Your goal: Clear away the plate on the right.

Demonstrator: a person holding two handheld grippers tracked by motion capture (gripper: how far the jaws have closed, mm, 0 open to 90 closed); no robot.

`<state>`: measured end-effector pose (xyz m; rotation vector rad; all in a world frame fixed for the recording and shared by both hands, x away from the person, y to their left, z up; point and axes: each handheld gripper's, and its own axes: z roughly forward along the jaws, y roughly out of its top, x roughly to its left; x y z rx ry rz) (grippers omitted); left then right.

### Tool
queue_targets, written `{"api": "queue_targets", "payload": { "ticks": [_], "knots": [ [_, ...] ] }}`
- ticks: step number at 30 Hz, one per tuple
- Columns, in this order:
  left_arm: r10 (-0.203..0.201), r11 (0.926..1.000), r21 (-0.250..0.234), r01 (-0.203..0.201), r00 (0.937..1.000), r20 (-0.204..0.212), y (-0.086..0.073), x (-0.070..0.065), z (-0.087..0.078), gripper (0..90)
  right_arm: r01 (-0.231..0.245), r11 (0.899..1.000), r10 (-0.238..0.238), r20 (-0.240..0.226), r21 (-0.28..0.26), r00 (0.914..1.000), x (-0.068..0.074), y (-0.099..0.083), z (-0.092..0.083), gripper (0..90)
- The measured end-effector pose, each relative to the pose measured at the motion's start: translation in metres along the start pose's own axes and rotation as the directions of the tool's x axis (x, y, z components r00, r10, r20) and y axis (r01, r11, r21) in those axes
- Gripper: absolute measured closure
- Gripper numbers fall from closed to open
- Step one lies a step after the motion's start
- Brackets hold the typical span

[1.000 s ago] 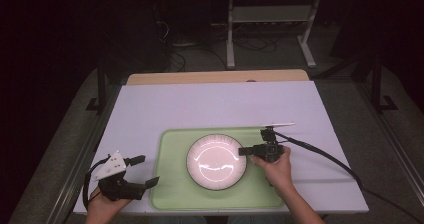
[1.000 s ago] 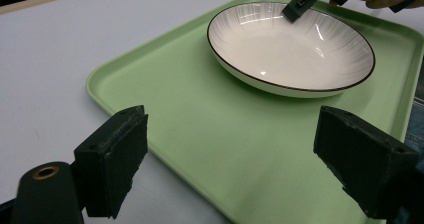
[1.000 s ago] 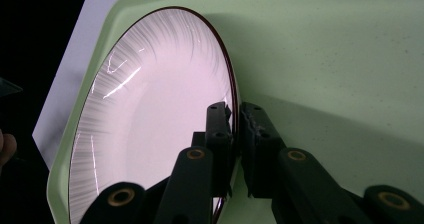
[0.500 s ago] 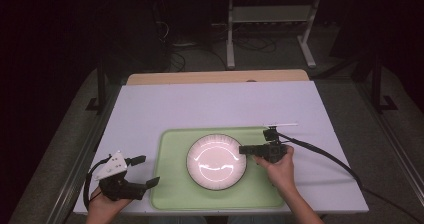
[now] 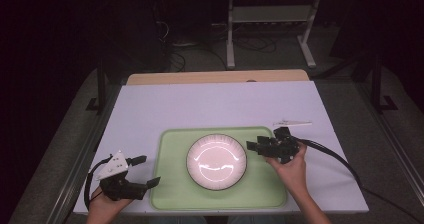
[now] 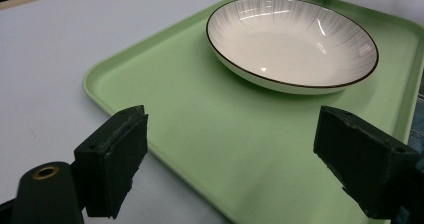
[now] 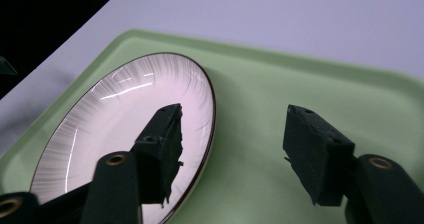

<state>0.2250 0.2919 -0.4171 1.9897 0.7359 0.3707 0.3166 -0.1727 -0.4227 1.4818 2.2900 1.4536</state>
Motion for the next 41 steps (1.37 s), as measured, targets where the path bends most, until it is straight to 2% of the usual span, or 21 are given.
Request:
{"api": "queue_targets", "payload": {
  "ticks": [3, 4, 5, 7, 9, 10, 14, 15, 16, 18, 19, 28, 30, 31, 33, 35, 41],
  "knots": [
    [-0.002, 1.0, 0.0, 0.002, 1.0, -0.001, 0.0, 0.0, 0.0, 14.0, 0.071, 0.997, -0.07, 0.02, -0.036, 0.9973, -0.003, 0.0, -0.016, 35.5],
    [-0.002, 1.0, 0.0, 0.002, 1.0, -0.001, 0.0, 0.0, 0.0, 14.0, 0.071, 0.997, -0.07, 0.02, -0.036, 0.9973, -0.003, 0.0, -0.016, 35.5],
    [-0.001, 1.0, 0.001, 0.001, 1.0, 0.0, 0.0, 0.0, 0.001, 14.0, 0.098, 0.993, -0.096, 0.031, -0.064, 0.9949, -0.004, -0.001, -0.025, 34.2],
    [-0.003, 1.0, 0.002, 0.003, 1.0, 0.0, 0.0, 0.0, 0.001, 14.0, 0.108, 0.991, -0.106, 0.036, -0.077, 0.9937, -0.005, -0.002, -0.03, 33.5],
    [-0.005, 1.0, 0.004, 0.005, 1.0, 0.0, 0.0, 0.0, 0.001, 14.0, 0.157, 0.984, -0.15, 0.077, -0.086, 0.9857, -0.006, -0.003, -0.042, 30.0],
    [-0.005, 1.0, 0.004, 0.005, 1.0, 0.0, 0.0, 0.0, 0.001, 14.0, 0.17, 0.981, -0.163, 0.082, -0.09, 0.9832, -0.007, -0.004, -0.045, 30.2],
    [-0.01, 0.9999, 0.004, 0.01, 0.9999, -0.006, 0.0, 0.0, 0.001, 13.9, 0.188, 0.976, -0.178, 0.097, -0.108, 0.9792, -0.009, -0.007, -0.055, 30.8],
    [-0.013, 0.9999, 0.002, 0.013, 0.9999, -0.008, 0.0, 0.0, 0.001, 13.9, 0.209, 0.971, -0.197, 0.11, -0.116, 0.9742, -0.009, -0.01, -0.061, 29.2],
    [-0.013, 0.9999, 0.002, 0.013, 0.9999, -0.008, 0.0, 0.0, 0.001, 13.9, 0.209, 0.971, -0.197, 0.11, -0.116, 0.9742, -0.009, -0.01, -0.061, 29.2],
    [-0.015, 0.9999, 0.002, 0.015, 0.9999, -0.009, 0.0, 0.0, 0.001, 13.9, 0.234, 0.964, -0.218, 0.133, -0.129, 0.967, -0.01, -0.014, -0.067, 27.6],
    [-0.016, 0.9999, 0.002, 0.016, 0.9998, -0.01, 0.0, 0.0, 0.001, 13.9, 0.253, 0.958, -0.232, 0.152, -0.138, 0.9608, -0.011, -0.018, -0.073, 25.9],
    [-0.018, 0.9998, -0.001, 0.018, 0.9998, -0.013, 0.0, 0.0, 0.001, 13.9, 0.261, 0.956, -0.232, 0.197, -0.136, 0.9526, -0.02, -0.032, -0.092, 25.1],
    [-0.017, 0.9999, 0.0, 0.017, 0.9998, -0.014, 0.0, 0.0, 0.002, 13.9, 0.258, 0.956, -0.227, 0.207, -0.138, 0.9516, -0.022, -0.038, -0.095, 25.1],
    [-0.018, 0.9998, 0.002, 0.018, 0.9997, -0.013, 0.0, 0.0, 0.002, 13.9, 0.261, 0.956, -0.228, 0.222, -0.132, 0.9481, -0.024, -0.044, -0.096, 25.1],
    [-0.019, 0.9998, 0.001, 0.019, 0.9997, -0.012, 0.0, 0.0, 0.002, 13.9, 0.256, 0.959, -0.225, 0.223, -0.121, 0.9487, -0.026, -0.049, -0.097, 25.1],
    [-0.018, 0.9998, 0.002, 0.018, 0.9998, -0.012, 0.0, 0.0, 0.002, 13.9, 0.26, 0.959, -0.228, 0.232, -0.116, 0.9455, -0.026, -0.051, -0.098, 25.1],
    [-0.017, 0.9999, 0.002, 0.017, 0.9998, -0.011, -0.001, 0.002, 0.001, 13.9, 0.266, 0.955, -0.229, 0.241, -0.132, 0.943, -0.027, -0.053, -0.103, 25.1]
  ]
}}
